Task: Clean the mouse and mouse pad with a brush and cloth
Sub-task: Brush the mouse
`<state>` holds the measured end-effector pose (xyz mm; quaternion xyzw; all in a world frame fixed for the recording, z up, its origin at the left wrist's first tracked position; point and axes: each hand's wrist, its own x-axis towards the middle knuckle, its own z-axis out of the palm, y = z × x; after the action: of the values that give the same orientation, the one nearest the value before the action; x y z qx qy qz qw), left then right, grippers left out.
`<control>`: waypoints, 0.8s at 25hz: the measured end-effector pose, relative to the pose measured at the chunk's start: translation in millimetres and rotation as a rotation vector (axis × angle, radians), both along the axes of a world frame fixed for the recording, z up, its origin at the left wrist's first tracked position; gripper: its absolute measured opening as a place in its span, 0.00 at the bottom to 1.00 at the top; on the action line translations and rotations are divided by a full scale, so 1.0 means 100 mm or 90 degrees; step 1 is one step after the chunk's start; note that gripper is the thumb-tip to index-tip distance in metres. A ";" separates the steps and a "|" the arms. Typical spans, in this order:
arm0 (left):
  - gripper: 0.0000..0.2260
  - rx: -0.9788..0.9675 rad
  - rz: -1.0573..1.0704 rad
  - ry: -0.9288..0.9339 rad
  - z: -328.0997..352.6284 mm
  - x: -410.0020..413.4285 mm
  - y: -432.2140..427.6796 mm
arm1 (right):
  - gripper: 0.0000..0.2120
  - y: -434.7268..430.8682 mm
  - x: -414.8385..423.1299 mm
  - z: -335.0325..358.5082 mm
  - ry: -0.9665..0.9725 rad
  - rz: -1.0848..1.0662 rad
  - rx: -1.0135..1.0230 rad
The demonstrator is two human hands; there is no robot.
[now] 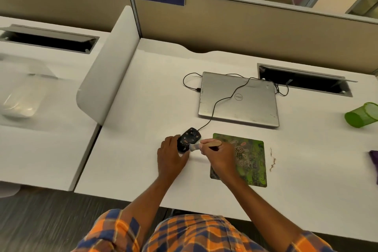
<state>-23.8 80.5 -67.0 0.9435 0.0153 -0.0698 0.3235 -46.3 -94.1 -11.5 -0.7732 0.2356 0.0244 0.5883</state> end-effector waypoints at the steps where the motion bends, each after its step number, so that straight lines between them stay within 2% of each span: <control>1: 0.28 -0.006 -0.004 -0.004 -0.01 0.00 0.04 | 0.05 0.07 0.00 -0.02 0.002 0.008 -0.013; 8: 0.33 -0.030 -0.012 -0.001 -0.09 -0.04 0.15 | 0.05 0.35 0.02 -0.21 -0.031 0.061 -0.097; 15: 0.27 -0.035 0.002 -0.032 -0.11 -0.04 0.16 | 0.05 0.35 0.04 -0.29 -0.036 0.051 -0.109; 20: 0.26 -0.033 0.004 -0.035 -0.12 -0.05 0.17 | 0.04 0.25 0.07 -0.25 -0.007 0.026 -0.090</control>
<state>-28.6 97.3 -79.3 0.9362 0.0077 -0.0432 0.3487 -39.2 -68.8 -36.4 -0.8177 0.2175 0.0157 0.5327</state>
